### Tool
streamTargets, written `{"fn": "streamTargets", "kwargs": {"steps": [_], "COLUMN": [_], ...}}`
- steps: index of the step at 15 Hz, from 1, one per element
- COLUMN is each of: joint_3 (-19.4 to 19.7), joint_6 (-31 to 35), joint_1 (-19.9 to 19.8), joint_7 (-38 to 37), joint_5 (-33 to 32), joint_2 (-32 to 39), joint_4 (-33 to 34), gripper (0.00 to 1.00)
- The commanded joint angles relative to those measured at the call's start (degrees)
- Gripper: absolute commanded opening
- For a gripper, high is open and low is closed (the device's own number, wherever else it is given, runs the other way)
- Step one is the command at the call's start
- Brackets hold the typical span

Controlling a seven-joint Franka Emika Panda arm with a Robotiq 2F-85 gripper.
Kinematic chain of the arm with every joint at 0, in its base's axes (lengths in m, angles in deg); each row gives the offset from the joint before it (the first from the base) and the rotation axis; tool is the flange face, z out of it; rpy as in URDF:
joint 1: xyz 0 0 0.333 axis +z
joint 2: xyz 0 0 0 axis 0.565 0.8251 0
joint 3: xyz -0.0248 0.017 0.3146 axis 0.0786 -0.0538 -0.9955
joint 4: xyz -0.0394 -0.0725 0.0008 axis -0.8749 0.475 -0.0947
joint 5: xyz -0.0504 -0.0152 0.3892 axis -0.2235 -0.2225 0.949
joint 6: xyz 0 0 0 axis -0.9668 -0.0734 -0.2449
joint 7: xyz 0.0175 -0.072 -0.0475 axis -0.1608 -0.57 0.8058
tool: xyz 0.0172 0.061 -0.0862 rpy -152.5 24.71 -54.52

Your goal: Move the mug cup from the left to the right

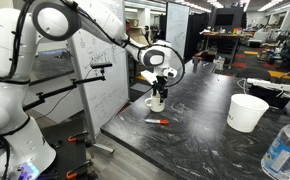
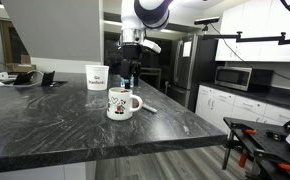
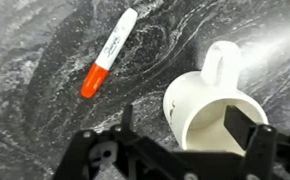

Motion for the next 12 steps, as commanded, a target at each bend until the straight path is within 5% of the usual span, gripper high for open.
{"fn": "streamTargets", "kwargs": {"steps": [1, 3, 11, 12], "joint_3": [0.0, 0.0, -0.1, -0.2], "joint_6": [-1.9, -2.0, -2.7, -3.0], "joint_1": [0.2, 0.2, -0.1, -0.3], "joint_7": [-1.2, -1.2, -0.2, 0.0], "joint_5": [0.3, 0.4, 0.4, 0.5], "joint_2": [2.8, 3.8, 4.6, 4.6], "joint_4": [3.7, 4.7, 7.2, 7.4], "gripper": [0.7, 0.62, 0.0, 0.0]}}
